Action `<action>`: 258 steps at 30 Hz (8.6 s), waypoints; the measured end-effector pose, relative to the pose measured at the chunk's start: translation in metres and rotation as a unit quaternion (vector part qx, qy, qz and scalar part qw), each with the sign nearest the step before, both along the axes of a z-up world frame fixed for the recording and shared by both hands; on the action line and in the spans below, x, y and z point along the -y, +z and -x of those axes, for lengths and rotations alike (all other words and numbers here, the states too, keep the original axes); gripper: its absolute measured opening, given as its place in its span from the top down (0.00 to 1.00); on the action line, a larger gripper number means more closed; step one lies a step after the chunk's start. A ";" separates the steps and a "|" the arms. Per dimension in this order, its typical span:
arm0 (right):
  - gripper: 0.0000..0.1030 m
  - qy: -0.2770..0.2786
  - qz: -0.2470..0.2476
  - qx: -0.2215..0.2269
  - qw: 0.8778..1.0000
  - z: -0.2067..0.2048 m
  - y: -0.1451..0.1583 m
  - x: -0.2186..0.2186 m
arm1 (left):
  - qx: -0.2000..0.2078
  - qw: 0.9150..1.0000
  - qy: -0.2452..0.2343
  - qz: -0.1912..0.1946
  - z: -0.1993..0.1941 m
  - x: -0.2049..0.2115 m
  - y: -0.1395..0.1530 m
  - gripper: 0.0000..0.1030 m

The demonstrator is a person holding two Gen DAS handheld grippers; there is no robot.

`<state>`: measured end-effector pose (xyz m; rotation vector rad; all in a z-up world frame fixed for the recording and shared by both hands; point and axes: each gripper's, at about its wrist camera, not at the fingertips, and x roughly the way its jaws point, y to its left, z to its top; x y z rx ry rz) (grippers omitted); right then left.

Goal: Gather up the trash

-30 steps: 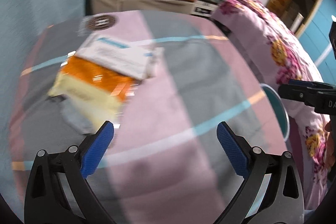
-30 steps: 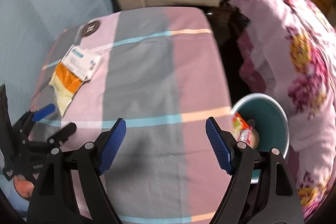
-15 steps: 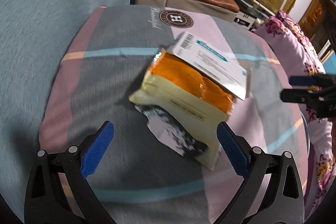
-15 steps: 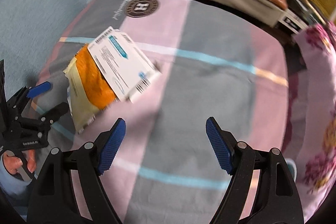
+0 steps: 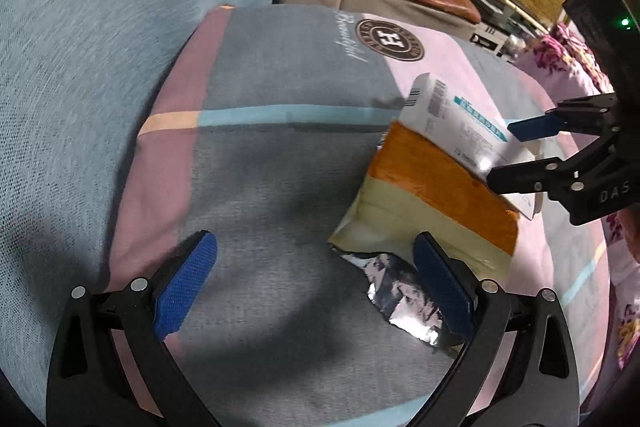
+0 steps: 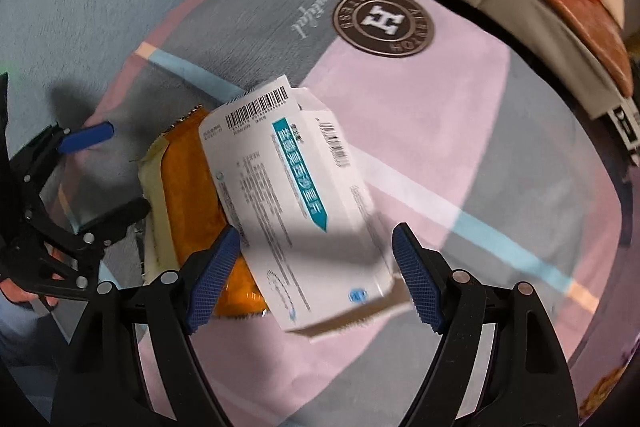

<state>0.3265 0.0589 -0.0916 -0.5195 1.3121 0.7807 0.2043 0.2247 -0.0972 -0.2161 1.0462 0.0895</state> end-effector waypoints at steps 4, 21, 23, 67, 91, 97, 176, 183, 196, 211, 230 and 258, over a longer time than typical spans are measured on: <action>0.26 0.012 -0.008 0.001 1.000 -0.003 -0.005 -0.011 | -0.001 1.000 -0.001 -0.002 0.004 -0.002 0.000 0.04; 0.40 -0.038 -0.025 -0.023 0.999 -0.009 -0.003 0.002 | -0.006 1.000 -0.002 0.021 0.019 0.003 0.002 0.04; 0.40 -0.054 -0.021 -0.018 0.998 -0.006 0.001 0.015 | -0.002 0.999 -0.007 0.038 0.019 0.008 0.005 0.04; 0.39 -0.333 -0.179 0.031 0.925 0.128 0.072 0.309 | 0.017 0.980 -0.189 0.056 0.044 0.259 0.059 0.73; 0.39 -0.510 -0.219 0.074 0.829 0.196 0.066 0.529 | -0.014 0.923 -0.384 0.029 0.046 0.486 0.048 0.73; 0.39 -0.532 -0.214 0.065 0.817 0.196 0.056 0.556 | -0.027 0.908 -0.417 0.029 0.038 0.530 0.036 0.73; 0.07 -0.496 -0.092 0.118 0.855 0.232 0.093 0.470 | 0.055 0.959 -0.278 0.004 0.066 0.420 0.082 0.04; 0.07 -0.489 -0.088 0.136 0.857 0.260 0.101 0.456 | 0.064 0.963 -0.264 -0.001 0.091 0.408 0.088 0.04; 0.07 -0.475 -0.083 0.146 0.864 0.283 0.097 0.448 | 0.069 0.968 -0.241 -0.022 0.114 0.399 0.087 0.04; 0.07 -0.469 -0.086 0.144 0.867 0.278 0.093 0.443 | 0.072 0.970 -0.228 -0.030 0.114 0.393 0.081 0.04; 0.07 -0.471 -0.076 0.130 0.869 0.258 0.081 0.441 | 0.069 0.972 -0.219 -0.042 0.104 0.388 0.069 0.04; 0.07 -0.483 -0.054 0.116 0.867 0.234 0.061 0.441 | 0.038 0.973 -0.225 -0.048 0.083 0.382 0.039 0.04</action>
